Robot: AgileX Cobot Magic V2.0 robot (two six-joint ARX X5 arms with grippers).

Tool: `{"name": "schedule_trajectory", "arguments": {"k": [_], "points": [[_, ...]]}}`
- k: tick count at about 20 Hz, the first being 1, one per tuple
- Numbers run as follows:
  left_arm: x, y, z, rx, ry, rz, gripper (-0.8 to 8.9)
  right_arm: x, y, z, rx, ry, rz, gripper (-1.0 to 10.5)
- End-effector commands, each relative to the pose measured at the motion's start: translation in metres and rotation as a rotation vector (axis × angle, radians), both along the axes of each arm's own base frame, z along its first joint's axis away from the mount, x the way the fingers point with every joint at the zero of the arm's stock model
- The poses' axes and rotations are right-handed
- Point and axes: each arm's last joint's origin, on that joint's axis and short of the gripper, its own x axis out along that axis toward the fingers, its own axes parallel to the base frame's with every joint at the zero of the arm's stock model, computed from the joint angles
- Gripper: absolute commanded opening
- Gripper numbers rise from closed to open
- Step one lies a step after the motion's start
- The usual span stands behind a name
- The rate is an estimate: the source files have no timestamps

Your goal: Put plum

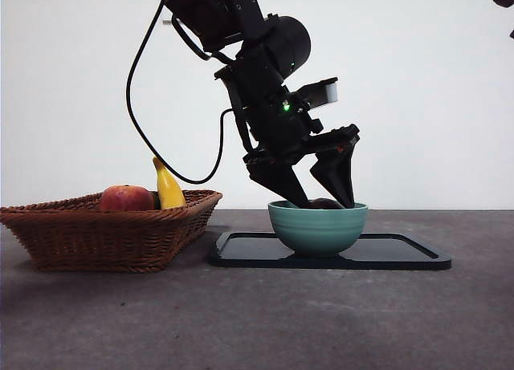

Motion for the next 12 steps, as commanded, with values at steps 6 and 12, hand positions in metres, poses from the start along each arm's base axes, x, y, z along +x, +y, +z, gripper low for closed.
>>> {"name": "schedule_trajectory", "arguments": {"k": [6,12], "points": [[0.001,-0.009,-0.012,0.029,-0.002,-0.036,4.03,0.001,0.001,0.003,-0.001,-0.021,0.016,1.7],[0.001,-0.011,-0.015,0.035,0.005,-0.040,4.00,0.001,0.001,0.003,-0.007,-0.026,0.015,1.7]]}}
